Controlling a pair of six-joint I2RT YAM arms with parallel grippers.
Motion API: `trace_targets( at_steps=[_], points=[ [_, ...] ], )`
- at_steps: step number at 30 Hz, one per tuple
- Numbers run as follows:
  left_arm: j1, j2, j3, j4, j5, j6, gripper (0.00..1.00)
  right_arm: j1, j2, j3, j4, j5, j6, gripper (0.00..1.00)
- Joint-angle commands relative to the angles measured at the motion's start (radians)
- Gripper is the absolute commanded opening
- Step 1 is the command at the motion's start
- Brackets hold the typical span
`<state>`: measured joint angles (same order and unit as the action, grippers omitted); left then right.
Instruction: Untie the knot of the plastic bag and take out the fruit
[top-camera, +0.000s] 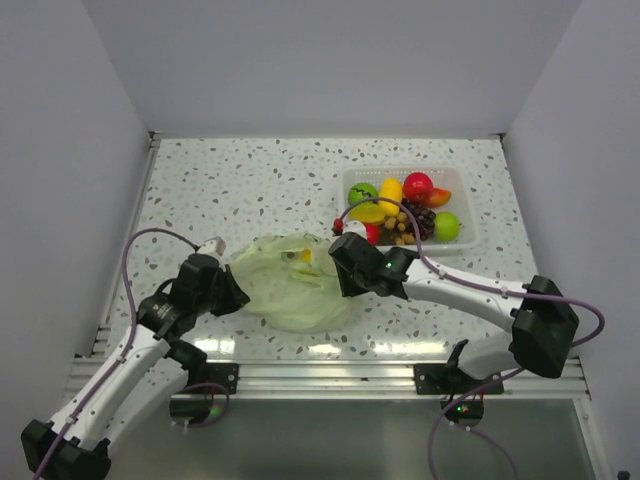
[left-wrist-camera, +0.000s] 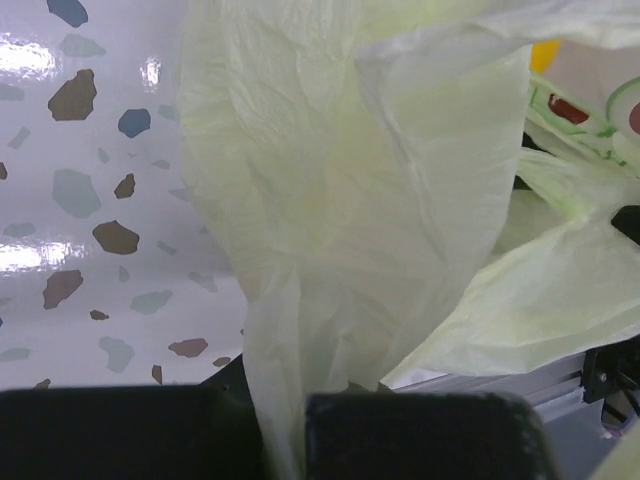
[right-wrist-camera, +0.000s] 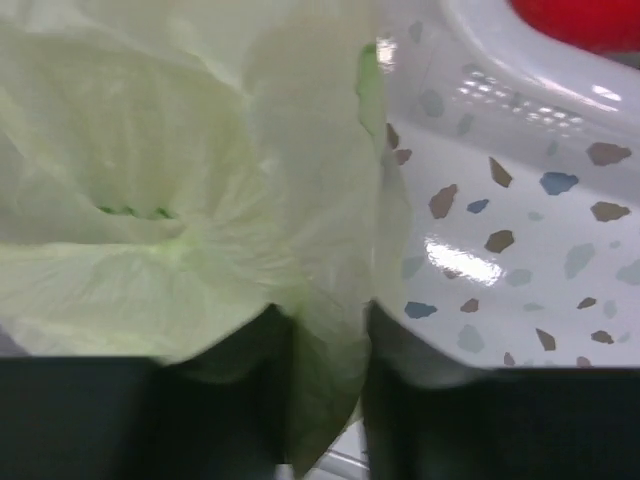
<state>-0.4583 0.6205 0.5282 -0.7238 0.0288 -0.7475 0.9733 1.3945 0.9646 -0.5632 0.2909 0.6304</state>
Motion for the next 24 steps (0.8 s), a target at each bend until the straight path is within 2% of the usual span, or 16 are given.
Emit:
trace_targets(
  at_steps=[1, 2, 6, 7, 9, 11, 13, 16, 19, 21, 22, 24],
  points=[
    [0.004, -0.007, -0.007, 0.037, 0.028, -0.030, 0.00, 0.021, 0.024, 0.124, 0.051, -0.114, -0.053, 0.20],
    [0.004, -0.008, -0.010, 0.035, 0.028, -0.033, 0.00, 0.033, 0.032, 0.222, 0.043, -0.134, -0.067, 0.01],
    [0.004, -0.013, -0.019, 0.034, 0.020, -0.047, 0.00, 0.166, 0.121, 0.526, -0.070, -0.136, -0.173, 0.00],
    [0.004, -0.013, -0.020, 0.032, 0.017, -0.052, 0.00, 0.233, 0.165, 0.622, -0.090, -0.124, -0.193, 0.00],
    [0.004, -0.013, -0.017, 0.032, 0.010, -0.056, 0.00, 0.277, 0.193, 0.672, -0.147, -0.059, -0.228, 0.00],
    [0.004, -0.015, -0.016, 0.032, 0.003, -0.059, 0.00, 0.286, 0.180, 0.596, -0.136, -0.015, -0.213, 0.00],
    [0.004, -0.022, -0.011, 0.018, -0.007, -0.065, 0.00, 0.277, 0.138, 0.483, -0.040, 0.022, -0.181, 0.00],
    [0.004, -0.048, -0.005, -0.005, -0.026, -0.072, 0.00, 0.222, 0.058, 0.169, 0.090, 0.019, -0.072, 0.00],
    [0.004, -0.064, 0.000, -0.017, -0.061, -0.079, 0.00, 0.153, -0.011, -0.033, 0.174, 0.028, 0.034, 0.01],
    [0.004, -0.062, -0.002, -0.017, -0.058, -0.078, 0.00, 0.111, -0.043, -0.091, 0.155, 0.051, 0.087, 0.14],
    [0.004, -0.059, -0.002, -0.017, -0.053, -0.079, 0.00, 0.105, -0.051, -0.110, 0.132, 0.072, 0.097, 0.33],
    [0.004, -0.056, 0.001, -0.019, -0.047, -0.075, 0.00, 0.105, -0.066, -0.092, 0.039, 0.108, 0.097, 0.55]
  ],
)
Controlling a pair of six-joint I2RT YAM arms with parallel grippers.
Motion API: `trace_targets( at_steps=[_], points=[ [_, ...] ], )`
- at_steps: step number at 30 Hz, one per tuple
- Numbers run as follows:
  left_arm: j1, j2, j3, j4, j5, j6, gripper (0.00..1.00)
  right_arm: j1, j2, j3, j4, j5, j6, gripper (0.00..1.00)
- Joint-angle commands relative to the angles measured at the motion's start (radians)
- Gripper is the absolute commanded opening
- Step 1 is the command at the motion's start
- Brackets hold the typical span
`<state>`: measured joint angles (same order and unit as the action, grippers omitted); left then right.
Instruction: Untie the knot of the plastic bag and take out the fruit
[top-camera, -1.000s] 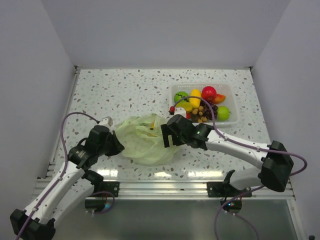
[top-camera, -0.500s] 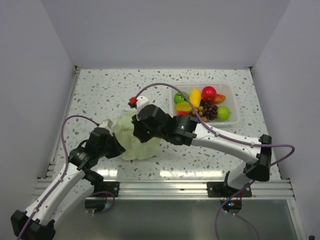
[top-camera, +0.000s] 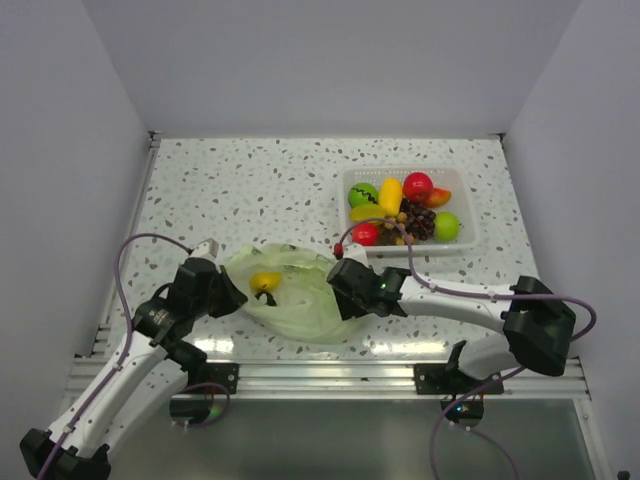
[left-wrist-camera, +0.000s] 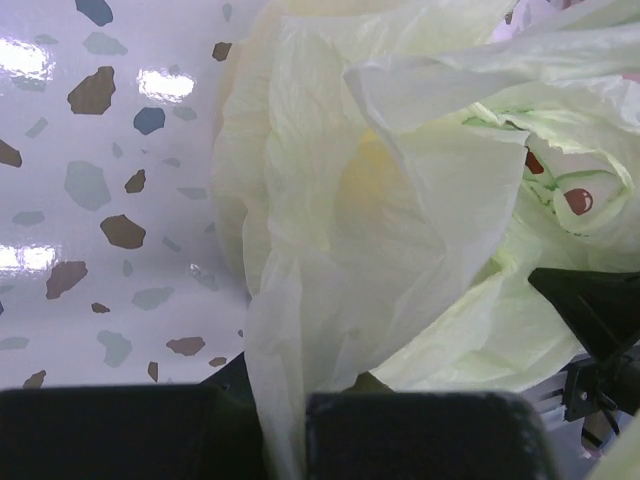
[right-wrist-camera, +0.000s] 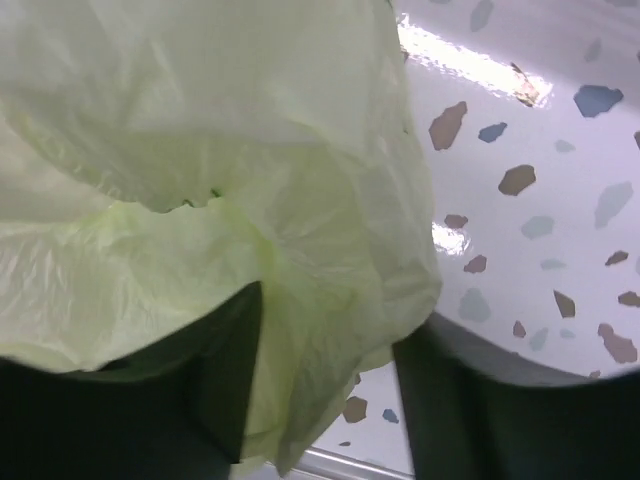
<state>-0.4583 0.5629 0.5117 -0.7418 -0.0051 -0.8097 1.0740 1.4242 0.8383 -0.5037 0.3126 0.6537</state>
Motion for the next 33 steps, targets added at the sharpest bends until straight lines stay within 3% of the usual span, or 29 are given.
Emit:
trace_targets(
  at_steps=[1, 2, 5, 7, 11, 20, 26, 33],
  points=[
    [0.004, 0.000, 0.021, -0.001, -0.007, -0.011, 0.00, 0.004, -0.114, 0.077, -0.039, 0.103, 0.060, 0.63],
    [0.004, 0.002, 0.028, -0.001, -0.003, -0.009, 0.00, 0.009, -0.125, 0.103, -0.059, 0.097, 0.037, 0.74],
    [0.004, 0.005, 0.053, -0.014, 0.001, -0.003, 0.00, 0.053, -0.160, 0.227, -0.090, 0.091, -0.073, 0.86],
    [0.004, 0.006, 0.060, -0.022, 0.001, 0.003, 0.00, 0.093, -0.151, 0.334, -0.098, 0.098, -0.101, 0.88],
    [0.004, 0.015, 0.074, -0.025, 0.001, 0.006, 0.00, 0.133, -0.084, 0.467, -0.059, 0.066, -0.132, 0.89],
    [0.004, 0.014, 0.087, -0.048, 0.001, 0.012, 0.00, 0.145, 0.162, 0.547, 0.125, -0.032, -0.063, 0.87],
    [0.004, 0.002, 0.087, -0.053, -0.001, 0.009, 0.00, 0.119, 0.326, 0.556, 0.205, 0.005, -0.002, 0.81],
    [0.004, 0.000, 0.082, -0.050, 0.001, 0.007, 0.00, 0.072, 0.430, 0.551, 0.300, 0.049, 0.075, 0.84]
  ],
)
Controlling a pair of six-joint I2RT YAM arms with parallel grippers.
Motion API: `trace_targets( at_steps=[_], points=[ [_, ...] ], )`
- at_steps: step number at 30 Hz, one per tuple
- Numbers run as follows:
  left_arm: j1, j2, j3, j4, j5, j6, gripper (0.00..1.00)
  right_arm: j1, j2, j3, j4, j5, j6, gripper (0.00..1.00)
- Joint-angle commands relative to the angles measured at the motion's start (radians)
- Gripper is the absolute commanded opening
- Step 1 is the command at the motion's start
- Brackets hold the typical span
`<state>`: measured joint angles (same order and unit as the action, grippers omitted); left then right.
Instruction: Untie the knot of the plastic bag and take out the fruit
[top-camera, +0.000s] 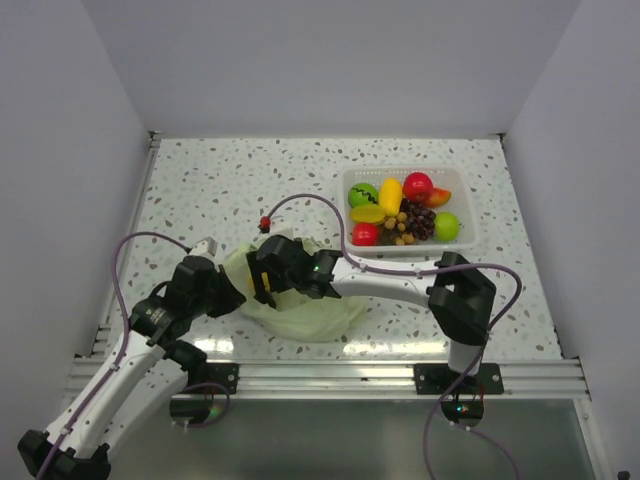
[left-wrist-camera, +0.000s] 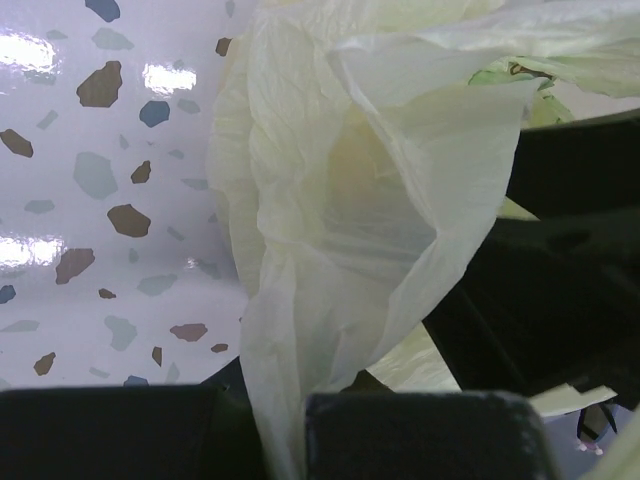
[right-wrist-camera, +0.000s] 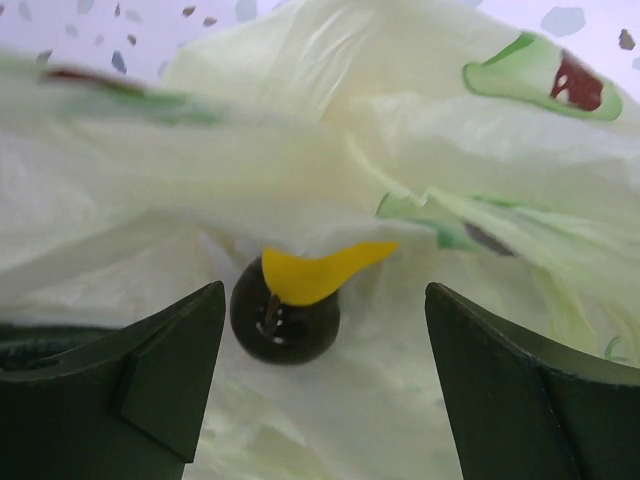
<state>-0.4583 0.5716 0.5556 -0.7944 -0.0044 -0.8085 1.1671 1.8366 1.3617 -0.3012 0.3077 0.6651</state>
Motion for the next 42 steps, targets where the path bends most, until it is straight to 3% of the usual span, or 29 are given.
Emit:
trace_targets(
  at_steps=[1, 12, 18, 21, 25, 30, 33, 36, 42],
  points=[
    [0.004, -0.007, 0.035, 0.006, 0.000, 0.005, 0.00, -0.027, 0.029, 0.028, 0.109, 0.053, 0.068, 0.84],
    [0.004, 0.002, 0.020, 0.018, 0.000, 0.005, 0.00, -0.061, 0.173, 0.013, 0.260, -0.062, 0.126, 0.82],
    [0.004, 0.007, 0.027, 0.018, -0.008, 0.006, 0.00, -0.064, 0.093, -0.090, 0.327, -0.078, 0.088, 0.43],
    [0.004, 0.011, 0.038, 0.017, -0.019, 0.006, 0.00, -0.064, 0.040, -0.124, 0.304, -0.087, 0.036, 0.29],
    [0.004, 0.024, 0.053, 0.015, -0.031, 0.011, 0.00, -0.066, -0.101, -0.151, 0.242, -0.145, -0.070, 0.26],
    [0.004, 0.033, 0.072, 0.008, -0.054, 0.022, 0.00, -0.070, -0.247, -0.132, 0.163, -0.365, -0.238, 0.25],
    [0.004, 0.043, 0.076, 0.007, -0.063, 0.031, 0.00, -0.095, -0.318, -0.082, 0.091, -0.421, -0.321, 0.25],
    [0.004, 0.056, 0.087, 0.009, -0.059, 0.034, 0.00, -0.144, -0.391, -0.050, 0.044, -0.401, -0.378, 0.25],
    [0.004, 0.059, 0.101, 0.006, -0.062, 0.042, 0.00, -0.317, -0.441, -0.036, -0.049, -0.095, -0.450, 0.27]
  ],
)
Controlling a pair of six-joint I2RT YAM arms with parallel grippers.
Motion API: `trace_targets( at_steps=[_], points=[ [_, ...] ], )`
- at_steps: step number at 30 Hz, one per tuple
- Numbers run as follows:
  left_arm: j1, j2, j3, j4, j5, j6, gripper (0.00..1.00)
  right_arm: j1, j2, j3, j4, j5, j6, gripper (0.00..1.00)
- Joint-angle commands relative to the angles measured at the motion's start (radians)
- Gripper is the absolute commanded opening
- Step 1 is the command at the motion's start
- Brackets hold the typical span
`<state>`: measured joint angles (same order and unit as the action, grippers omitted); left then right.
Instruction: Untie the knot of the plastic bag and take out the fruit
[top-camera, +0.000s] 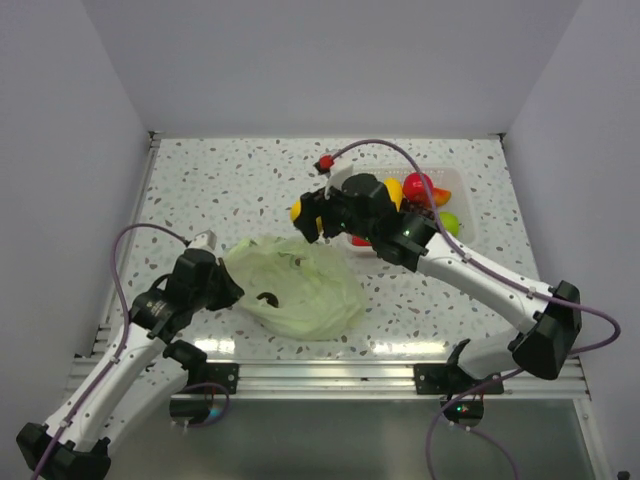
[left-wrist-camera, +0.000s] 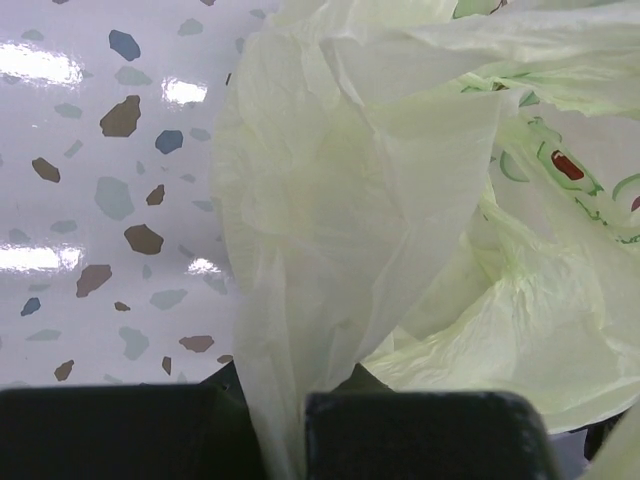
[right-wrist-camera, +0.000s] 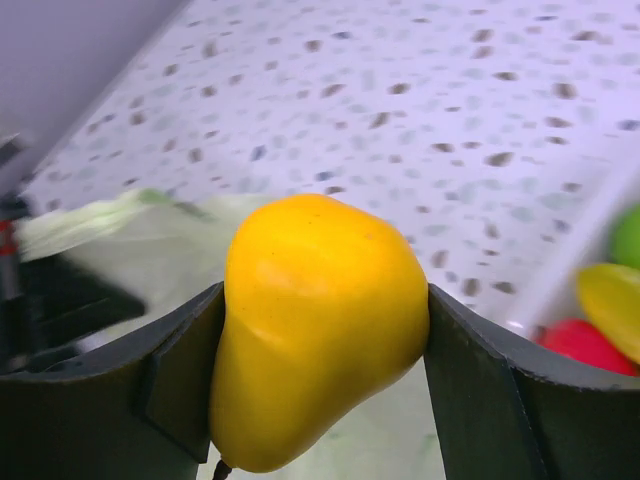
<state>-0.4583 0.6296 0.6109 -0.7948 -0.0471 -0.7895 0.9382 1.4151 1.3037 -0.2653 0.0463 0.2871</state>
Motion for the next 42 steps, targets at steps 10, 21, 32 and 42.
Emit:
trace_targets(
  at_steps=[10, 21, 32, 42],
  points=[
    [0.004, -0.007, 0.062, 0.005, -0.007, 0.042, 0.00, -0.484, 0.079, -0.072, -0.054, 0.369, 0.014, 0.40],
    [0.004, 0.016, 0.092, 0.016, 0.007, 0.058, 0.00, -0.526, 0.052, -0.006, -0.164, 0.259, -0.008, 0.99],
    [0.003, 0.172, 0.286, 0.123, 0.102, 0.079, 0.00, -0.211, -0.124, -0.011, -0.103, -0.252, -0.046, 0.91],
    [0.003, 0.007, 0.044, 0.055, 0.118, 0.010, 0.00, 0.020, 0.050, -0.070, 0.011, -0.223, 0.055, 0.81]
  ],
)
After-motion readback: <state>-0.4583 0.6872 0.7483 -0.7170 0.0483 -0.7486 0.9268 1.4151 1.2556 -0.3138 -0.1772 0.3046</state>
